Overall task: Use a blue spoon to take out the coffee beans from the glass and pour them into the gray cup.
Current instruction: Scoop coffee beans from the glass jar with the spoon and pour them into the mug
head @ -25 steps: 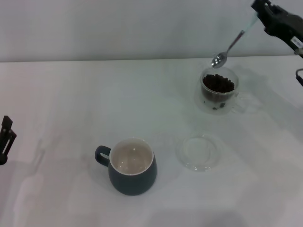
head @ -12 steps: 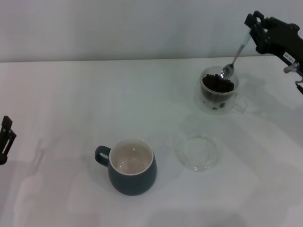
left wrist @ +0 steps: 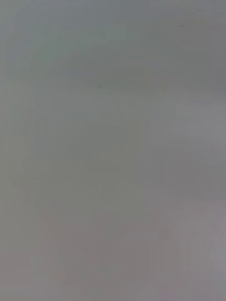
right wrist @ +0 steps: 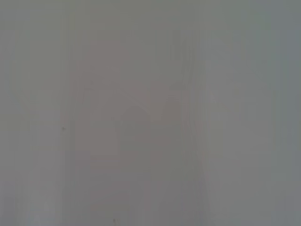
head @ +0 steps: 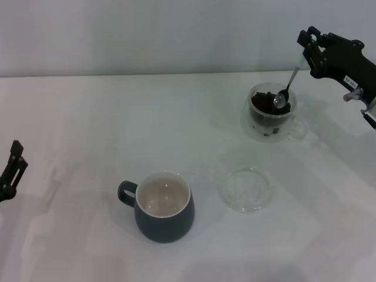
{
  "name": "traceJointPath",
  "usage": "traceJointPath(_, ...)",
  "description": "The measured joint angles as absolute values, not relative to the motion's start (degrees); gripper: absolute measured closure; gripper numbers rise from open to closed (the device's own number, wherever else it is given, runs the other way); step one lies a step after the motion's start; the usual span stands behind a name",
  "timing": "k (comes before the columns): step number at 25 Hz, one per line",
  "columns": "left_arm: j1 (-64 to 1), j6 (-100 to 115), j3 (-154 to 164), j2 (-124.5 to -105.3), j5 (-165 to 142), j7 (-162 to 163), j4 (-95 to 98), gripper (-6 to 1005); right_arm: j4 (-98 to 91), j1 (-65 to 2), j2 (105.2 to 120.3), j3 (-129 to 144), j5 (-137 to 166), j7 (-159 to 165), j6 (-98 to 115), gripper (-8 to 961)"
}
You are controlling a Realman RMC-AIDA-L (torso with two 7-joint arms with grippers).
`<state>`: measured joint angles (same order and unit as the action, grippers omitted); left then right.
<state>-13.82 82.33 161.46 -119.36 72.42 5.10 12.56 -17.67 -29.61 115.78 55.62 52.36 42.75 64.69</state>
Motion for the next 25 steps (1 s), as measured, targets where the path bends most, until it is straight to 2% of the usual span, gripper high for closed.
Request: traceJointPath(25,-13.91,80.50,161.45,-119.53,72.42,5.10,12.57,170,-11.19,-32.90,116.12,55.44,46.32,47.74,59.09,805)
